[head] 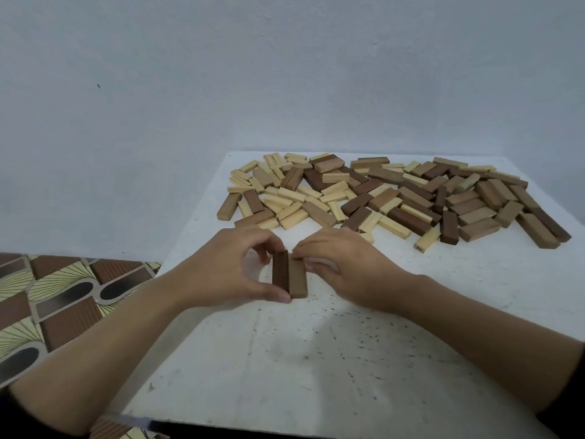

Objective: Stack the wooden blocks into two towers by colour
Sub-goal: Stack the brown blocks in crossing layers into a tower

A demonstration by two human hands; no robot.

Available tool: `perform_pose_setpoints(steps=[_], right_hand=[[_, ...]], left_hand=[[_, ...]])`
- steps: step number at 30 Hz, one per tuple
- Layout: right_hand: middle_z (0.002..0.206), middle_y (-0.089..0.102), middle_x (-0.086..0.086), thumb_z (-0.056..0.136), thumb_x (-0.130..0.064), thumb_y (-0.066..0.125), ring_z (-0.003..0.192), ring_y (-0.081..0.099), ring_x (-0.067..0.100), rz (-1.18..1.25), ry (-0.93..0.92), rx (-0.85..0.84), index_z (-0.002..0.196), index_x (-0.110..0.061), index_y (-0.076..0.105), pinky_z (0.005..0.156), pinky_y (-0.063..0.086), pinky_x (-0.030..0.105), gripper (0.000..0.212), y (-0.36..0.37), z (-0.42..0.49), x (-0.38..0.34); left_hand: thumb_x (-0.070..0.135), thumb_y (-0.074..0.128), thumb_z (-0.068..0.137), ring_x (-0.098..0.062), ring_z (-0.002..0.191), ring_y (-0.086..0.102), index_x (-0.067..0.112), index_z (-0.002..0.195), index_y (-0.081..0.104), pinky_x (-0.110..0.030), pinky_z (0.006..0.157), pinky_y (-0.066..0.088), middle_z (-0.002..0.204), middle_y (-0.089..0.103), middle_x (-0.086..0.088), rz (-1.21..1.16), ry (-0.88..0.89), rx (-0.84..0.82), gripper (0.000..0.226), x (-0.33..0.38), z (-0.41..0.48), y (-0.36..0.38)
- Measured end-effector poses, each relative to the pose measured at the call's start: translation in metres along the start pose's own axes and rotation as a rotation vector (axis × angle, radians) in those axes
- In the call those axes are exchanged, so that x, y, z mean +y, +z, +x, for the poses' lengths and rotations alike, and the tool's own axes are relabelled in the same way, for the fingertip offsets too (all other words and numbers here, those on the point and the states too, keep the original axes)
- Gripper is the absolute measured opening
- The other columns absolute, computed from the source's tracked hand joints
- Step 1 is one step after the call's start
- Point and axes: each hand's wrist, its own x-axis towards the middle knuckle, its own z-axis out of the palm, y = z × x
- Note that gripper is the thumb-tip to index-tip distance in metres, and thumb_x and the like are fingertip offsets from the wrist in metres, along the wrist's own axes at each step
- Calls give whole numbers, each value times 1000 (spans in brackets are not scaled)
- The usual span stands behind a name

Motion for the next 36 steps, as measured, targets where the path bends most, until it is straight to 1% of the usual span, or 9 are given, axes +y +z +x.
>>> perform_pose_setpoints(steps=[5, 10, 15, 18, 24, 26, 29, 33, 36], right_hand=[[127, 63, -13, 98, -40, 62, 123, 51, 12, -138, 180, -10, 128, -28, 65, 96, 32, 39, 33, -15, 1, 6], [143, 51, -11, 104, -47, 39, 134, 40, 12, -296, 307, -64, 137, -24, 56, 104, 22, 39, 43, -19, 7, 16], [110, 65, -5, 99, -33, 44, 103, 58, 17, -257, 242, 8, 108, -17, 71, 92, 32, 37, 33, -9, 5, 18], [82, 60, -4, 94, -19, 53, 78, 52, 17, -198, 199, 73, 93, -13, 72, 77, 39, 35, 20, -12, 3, 12], [79, 64, -3, 95, -21, 59, 75, 55, 12, -67, 168, -56, 95, -14, 76, 73, 47, 30, 19, -19, -7, -18], [80, 65, -8, 94, -22, 61, 76, 55, 8, 10, 161, -47, 93, -17, 76, 72, 44, 20, 15, -21, -9, -24], [91, 63, -11, 90, -27, 67, 87, 55, 7, 85, 167, -29, 103, -22, 72, 77, 43, 21, 15, -23, -12, -25], [140, 45, -14, 89, -53, 67, 129, 38, 3, -5, 223, -193, 146, -30, 49, 107, 34, 28, 65, -24, -14, -13], [138, 46, -13, 88, -53, 70, 127, 39, 2, -1, 213, -159, 144, -27, 52, 107, 36, 27, 64, -23, -12, -7]], left_hand=[[85, 75, 59, -2, 115, 48, 40, 144, 51, -24, 98, 43, 116, 48, 25, 118, 14, -89, 99, -6, 14, 1], [81, 71, 66, -4, 110, 49, 36, 129, 64, -27, 91, 47, 113, 50, 21, 73, 68, -45, 78, -5, 17, 13], [66, 81, 70, -7, 108, 53, 30, 122, 70, -21, 87, 43, 111, 56, 18, 49, 92, 13, 64, -10, 17, 17], [72, 77, 68, -5, 110, 53, 31, 123, 69, -18, 88, 43, 112, 57, 22, 56, 89, 36, 70, -15, 14, 16], [63, 85, 67, -11, 107, 58, 33, 120, 69, -27, 88, 48, 111, 59, 18, 27, 124, 61, 63, -11, 14, 17], [60, 88, 67, -12, 105, 60, 32, 119, 70, -28, 87, 49, 110, 59, 18, 7, 148, 72, 62, -10, 13, 18], [60, 87, 67, -12, 106, 60, 28, 120, 70, -30, 87, 50, 110, 59, 18, -2, 166, 81, 65, -11, 12, 21], [65, 83, 69, -11, 109, 57, 27, 122, 68, -26, 90, 47, 115, 57, 18, 24, 155, 69, 67, -8, 14, 23], [71, 79, 70, -5, 126, 49, 30, 129, 63, -24, 101, 44, 133, 51, 20, 46, 143, 40, 73, -10, 19, 24]])
